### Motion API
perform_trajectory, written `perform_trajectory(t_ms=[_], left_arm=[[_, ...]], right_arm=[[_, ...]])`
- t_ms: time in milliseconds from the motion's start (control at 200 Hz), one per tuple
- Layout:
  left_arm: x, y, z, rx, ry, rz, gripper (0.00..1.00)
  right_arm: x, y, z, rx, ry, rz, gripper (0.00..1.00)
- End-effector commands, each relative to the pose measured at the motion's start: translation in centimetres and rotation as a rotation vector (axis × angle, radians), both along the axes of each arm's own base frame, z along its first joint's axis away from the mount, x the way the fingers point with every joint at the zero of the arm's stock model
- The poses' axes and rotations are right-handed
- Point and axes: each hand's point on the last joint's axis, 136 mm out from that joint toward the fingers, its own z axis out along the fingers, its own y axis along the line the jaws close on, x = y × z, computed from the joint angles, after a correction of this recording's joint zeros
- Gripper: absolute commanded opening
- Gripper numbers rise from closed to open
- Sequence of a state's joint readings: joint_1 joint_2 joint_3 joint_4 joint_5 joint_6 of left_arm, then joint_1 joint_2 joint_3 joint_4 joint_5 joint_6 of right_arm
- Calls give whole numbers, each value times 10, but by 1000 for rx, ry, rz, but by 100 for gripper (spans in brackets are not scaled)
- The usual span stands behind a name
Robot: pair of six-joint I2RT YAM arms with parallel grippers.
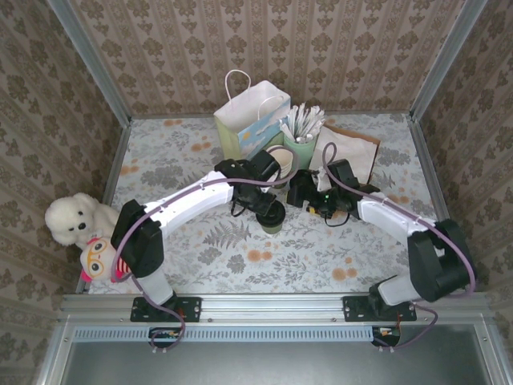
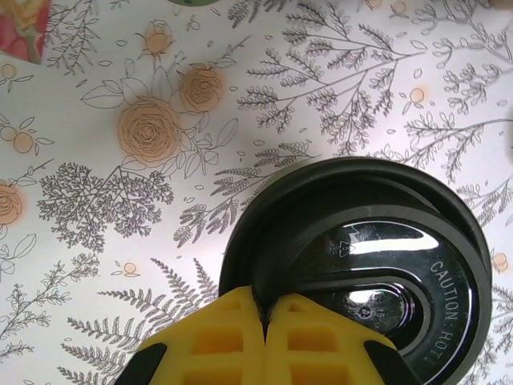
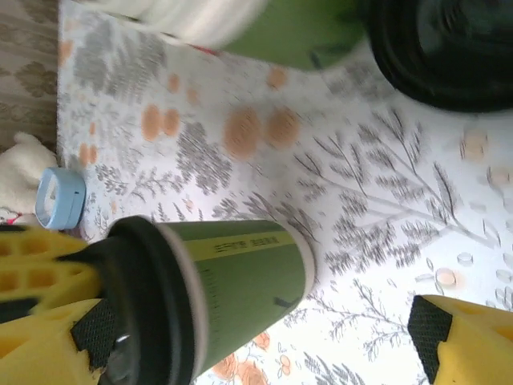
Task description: Pack the takeout coffee
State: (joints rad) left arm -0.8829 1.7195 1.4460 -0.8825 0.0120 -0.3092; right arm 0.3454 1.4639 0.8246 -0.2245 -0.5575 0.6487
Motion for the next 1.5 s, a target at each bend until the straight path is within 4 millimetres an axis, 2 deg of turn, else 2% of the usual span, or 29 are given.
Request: perform_trajectory(t_ms=[0,195,360,450,505,700,725,780,900,1025,1210,1340,1495], left_arm=[[-25,10,-23,89,132,-78,0],[-28,3,-34,85,164,-60,0],[-32,-4,-42,44,191,-23,0],[-40,-8,-49,22,233,3,0],[-41,-8,-48,29,235,14,0],[-33,-2,-36,49,198,87,0],[-32,-2,-36,50,196,98,0],[-30,1,-33,64,189,130,12],[-30,-1,-27,76,174,149,12],[-30,-4,-27,64,179,168,13],[-28,-11,-16,1,178,177,32],[-23,-6,-7,-14,167,181,33],[-22,-10,6,-101,200,188,33]], right_arm=[[-12,18,11,111,103,54,95],[-12,14,-7,74,131,36,95],[-28,4,-40,22,215,18,94],[-33,1,-48,15,231,8,94],[-33,1,-43,19,212,0,94],[-22,0,-6,67,51,-25,100],[-22,1,9,87,9,-18,100],[-21,2,22,112,-33,-15,100],[-16,4,36,179,-94,-66,100],[-19,13,33,212,-74,-45,100],[-23,26,20,269,25,-9,100],[-21,24,16,248,41,-29,100],[-21,21,13,223,50,-37,100]])
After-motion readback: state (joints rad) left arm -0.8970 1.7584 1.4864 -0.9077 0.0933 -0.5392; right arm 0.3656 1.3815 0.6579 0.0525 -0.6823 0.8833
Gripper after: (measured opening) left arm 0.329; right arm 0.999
